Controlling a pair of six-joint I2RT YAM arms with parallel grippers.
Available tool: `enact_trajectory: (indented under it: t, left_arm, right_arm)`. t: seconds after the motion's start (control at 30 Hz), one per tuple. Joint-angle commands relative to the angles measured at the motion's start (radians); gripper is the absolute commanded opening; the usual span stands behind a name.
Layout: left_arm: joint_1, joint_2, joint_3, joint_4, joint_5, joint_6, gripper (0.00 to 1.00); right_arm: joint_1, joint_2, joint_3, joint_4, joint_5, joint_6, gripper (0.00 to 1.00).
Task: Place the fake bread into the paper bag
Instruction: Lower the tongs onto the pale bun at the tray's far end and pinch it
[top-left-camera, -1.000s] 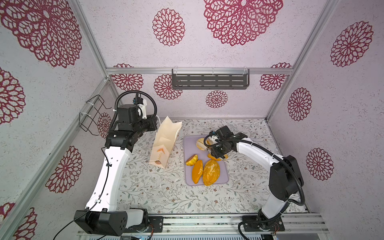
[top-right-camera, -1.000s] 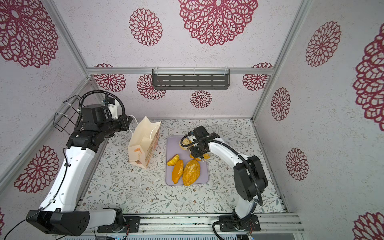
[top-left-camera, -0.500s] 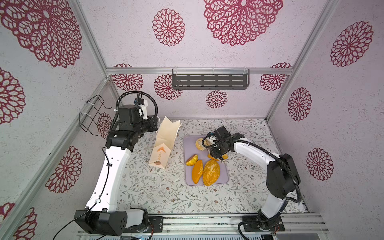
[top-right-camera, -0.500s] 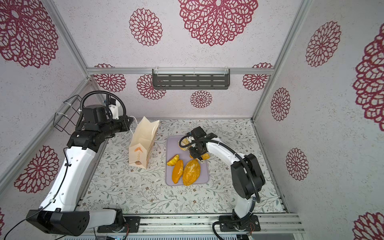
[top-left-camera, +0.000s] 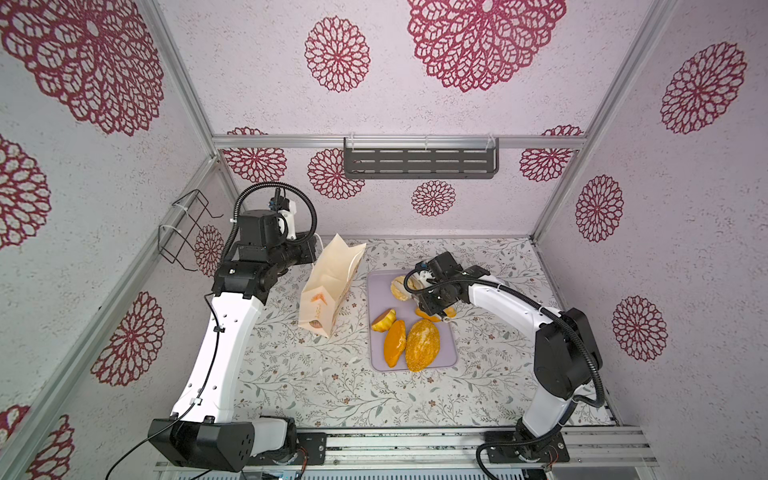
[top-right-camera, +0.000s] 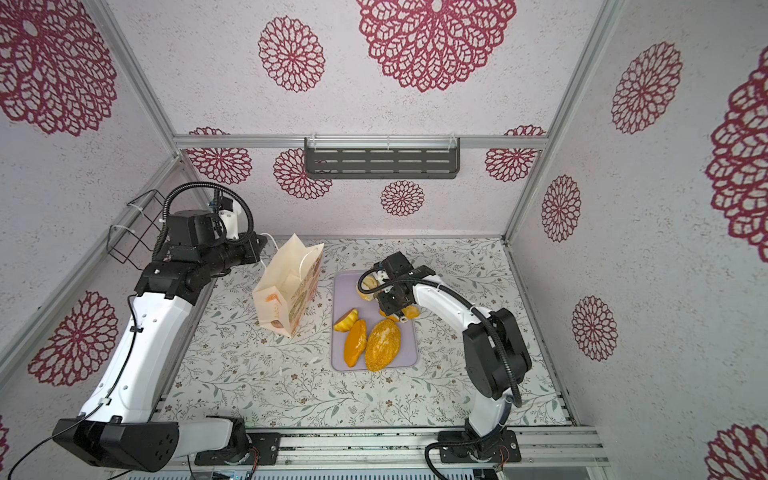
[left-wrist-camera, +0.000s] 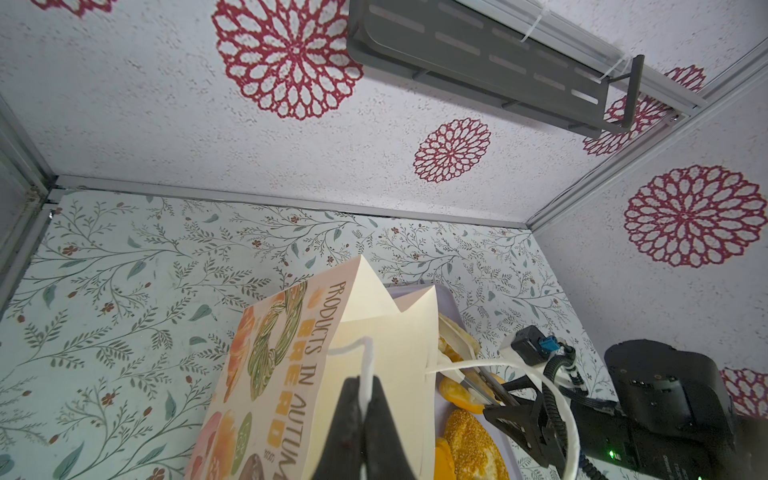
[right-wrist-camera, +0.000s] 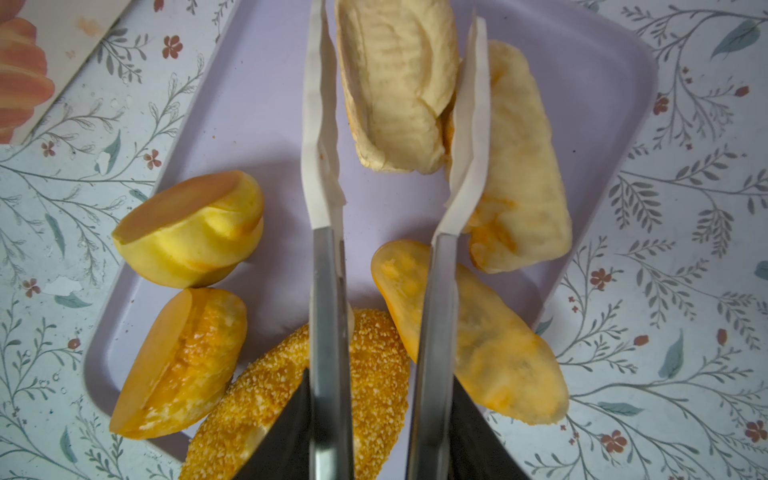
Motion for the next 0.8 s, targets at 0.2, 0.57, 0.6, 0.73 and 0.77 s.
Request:
enact_trajectory:
  t: [0.2, 0.57, 0.6, 0.73, 0.77]
  left_arm:
    - [-0.010, -0.002, 0.026, 0.000, -0.008, 0.019, 0.00]
    - [-0.011, -0.010, 0.015, -0.004, -0.013, 0.026, 0.00]
    - [-0.010, -0.011, 0.016, -0.005, -0.013, 0.026, 0.00]
    - [-0.011, -0.013, 0.013, -0.001, -0.013, 0.026, 0.00]
    - [-0.010, -0.013, 0.011, -0.001, -0.012, 0.025, 0.00]
  right_arm:
    - [0.007, -0.068, 0.049, 0.022, -0.007, 0.034, 0.46]
    - [0.010, -0.068, 0.058, 0.042, -0.007, 0.075, 0.46]
    - [0.010, -0.070, 0.057, 0.044, -0.005, 0.076, 0.46]
    - [0.011, -0.056, 0.069, 0.027, 0.005, 0.077, 0.46]
    - [0.009, -0.047, 0.071, 0.019, 0.010, 0.076, 0.46]
